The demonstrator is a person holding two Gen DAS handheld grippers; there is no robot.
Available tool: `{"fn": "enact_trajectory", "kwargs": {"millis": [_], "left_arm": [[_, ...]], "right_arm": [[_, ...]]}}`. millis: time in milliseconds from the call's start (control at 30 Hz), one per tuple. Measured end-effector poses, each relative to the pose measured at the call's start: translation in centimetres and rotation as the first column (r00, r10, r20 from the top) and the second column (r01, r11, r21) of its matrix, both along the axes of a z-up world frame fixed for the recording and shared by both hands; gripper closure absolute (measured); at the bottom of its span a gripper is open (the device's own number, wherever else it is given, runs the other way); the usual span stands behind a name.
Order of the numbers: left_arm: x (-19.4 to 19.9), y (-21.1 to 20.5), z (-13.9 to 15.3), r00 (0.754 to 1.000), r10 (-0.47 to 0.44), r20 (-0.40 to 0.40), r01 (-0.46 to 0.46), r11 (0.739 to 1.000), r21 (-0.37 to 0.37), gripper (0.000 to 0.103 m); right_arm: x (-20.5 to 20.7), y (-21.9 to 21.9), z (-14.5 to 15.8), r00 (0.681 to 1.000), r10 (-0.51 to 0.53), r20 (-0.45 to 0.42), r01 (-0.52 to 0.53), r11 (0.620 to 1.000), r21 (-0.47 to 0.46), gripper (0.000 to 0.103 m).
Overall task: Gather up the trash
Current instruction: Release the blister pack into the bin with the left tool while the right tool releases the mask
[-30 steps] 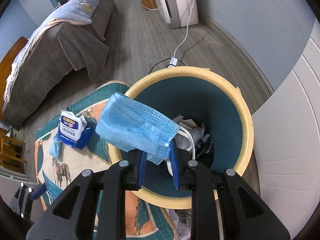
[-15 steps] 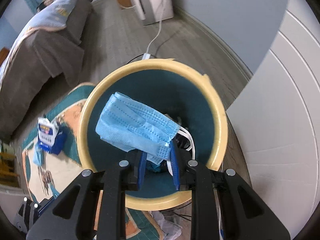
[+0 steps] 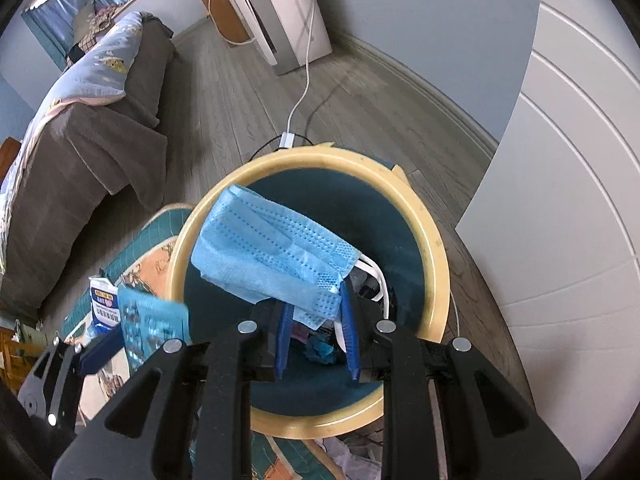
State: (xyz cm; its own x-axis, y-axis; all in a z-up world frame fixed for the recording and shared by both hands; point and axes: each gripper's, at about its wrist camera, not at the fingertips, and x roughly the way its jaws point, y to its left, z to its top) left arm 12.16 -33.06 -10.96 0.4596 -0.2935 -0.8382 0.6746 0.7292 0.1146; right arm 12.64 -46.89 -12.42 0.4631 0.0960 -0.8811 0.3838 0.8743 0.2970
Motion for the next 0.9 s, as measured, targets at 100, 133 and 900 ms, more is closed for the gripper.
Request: {"fn": "enact_trajectory", "kwargs": {"millis": [100, 133, 900], "left_arm": [[0.3, -0.1, 0.5, 0.999, 0.000, 0.040, 0.000, 1.000, -0.012, 0.029], [0.4, 0.0, 0.6, 0.998, 0.008, 0.056, -0.007, 1.000, -0.014, 0.028], [-0.8, 13.4, 5.9, 0.964, 0.257, 0.061, -0.252, 0.964, -0.079, 0.006]], "right_arm": [[0.2, 0.1, 0.5, 0.999, 0.003, 0.033, -0.003, 1.000, 0.001, 0.080], [0.3, 0.3, 0.7, 0.999, 0.013, 0.042, -0.013, 1.000, -0.005, 0.080], [1.7, 7.8, 3.9, 0.991, 0.122, 0.048, -0.119, 0.991, -0.067, 0.006]]}}
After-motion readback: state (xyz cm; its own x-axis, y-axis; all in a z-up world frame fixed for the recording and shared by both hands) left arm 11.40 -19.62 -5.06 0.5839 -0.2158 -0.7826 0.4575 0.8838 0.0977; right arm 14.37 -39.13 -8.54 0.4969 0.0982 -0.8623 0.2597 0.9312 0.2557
